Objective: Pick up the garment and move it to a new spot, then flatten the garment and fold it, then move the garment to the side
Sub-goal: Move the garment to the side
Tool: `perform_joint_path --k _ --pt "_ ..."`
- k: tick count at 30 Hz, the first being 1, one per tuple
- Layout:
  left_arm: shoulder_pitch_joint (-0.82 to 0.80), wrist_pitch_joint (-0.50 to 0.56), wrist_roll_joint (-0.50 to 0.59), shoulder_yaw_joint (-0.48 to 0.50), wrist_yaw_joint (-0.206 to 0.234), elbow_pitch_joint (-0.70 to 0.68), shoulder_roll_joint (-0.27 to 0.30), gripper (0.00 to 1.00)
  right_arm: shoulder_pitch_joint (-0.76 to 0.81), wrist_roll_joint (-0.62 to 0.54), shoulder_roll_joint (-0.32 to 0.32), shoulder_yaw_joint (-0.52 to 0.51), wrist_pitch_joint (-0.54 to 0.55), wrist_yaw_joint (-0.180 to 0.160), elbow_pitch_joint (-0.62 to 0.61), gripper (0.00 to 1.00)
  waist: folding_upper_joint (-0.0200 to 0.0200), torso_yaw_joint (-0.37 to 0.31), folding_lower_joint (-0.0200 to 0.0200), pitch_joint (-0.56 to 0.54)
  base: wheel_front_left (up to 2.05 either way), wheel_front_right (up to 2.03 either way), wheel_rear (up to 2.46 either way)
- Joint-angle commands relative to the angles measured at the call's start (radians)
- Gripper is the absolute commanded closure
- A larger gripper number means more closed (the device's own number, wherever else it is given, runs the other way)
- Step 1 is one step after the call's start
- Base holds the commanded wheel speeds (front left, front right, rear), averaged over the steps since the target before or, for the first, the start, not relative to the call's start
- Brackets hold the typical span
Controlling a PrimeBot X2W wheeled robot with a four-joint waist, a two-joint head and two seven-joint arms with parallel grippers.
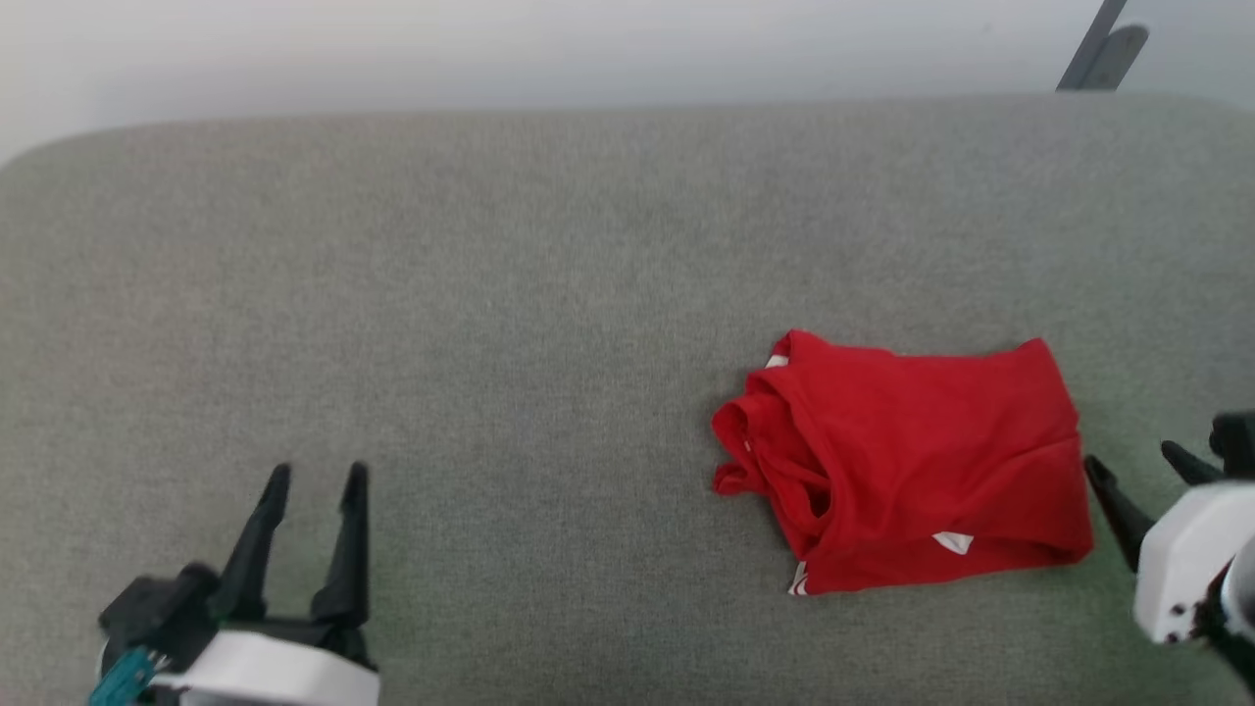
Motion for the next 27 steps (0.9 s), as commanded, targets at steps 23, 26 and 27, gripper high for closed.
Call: perform_joint_path --k 23,26,27 --pt "-0.193 -0.005 -0.027 -0.100 0.001 0.043 0.041 0.00 -0.199 0.127 -0.041 0.059 0.435 -0.002 0.083 1.00 -0.0001 0.042 0.0000 0.180 0.00 0.00 0.00" --pt "-0.198 -0.005 -0.024 -0.110 0.001 0.043 0.054 0.00 -0.213 0.120 -0.042 0.031 0.397 -0.003 0.085 1.00 -0.0001 0.017 0.0000 0.179 0.00 0.00 0.00" --pt "-0.200 -0.005 -0.024 -0.111 0.001 0.042 0.060 0.00 -0.217 0.114 -0.045 0.017 0.381 -0.003 0.085 1.00 -0.0001 0.006 0.0000 0.180 0.00 0.00 0.00"
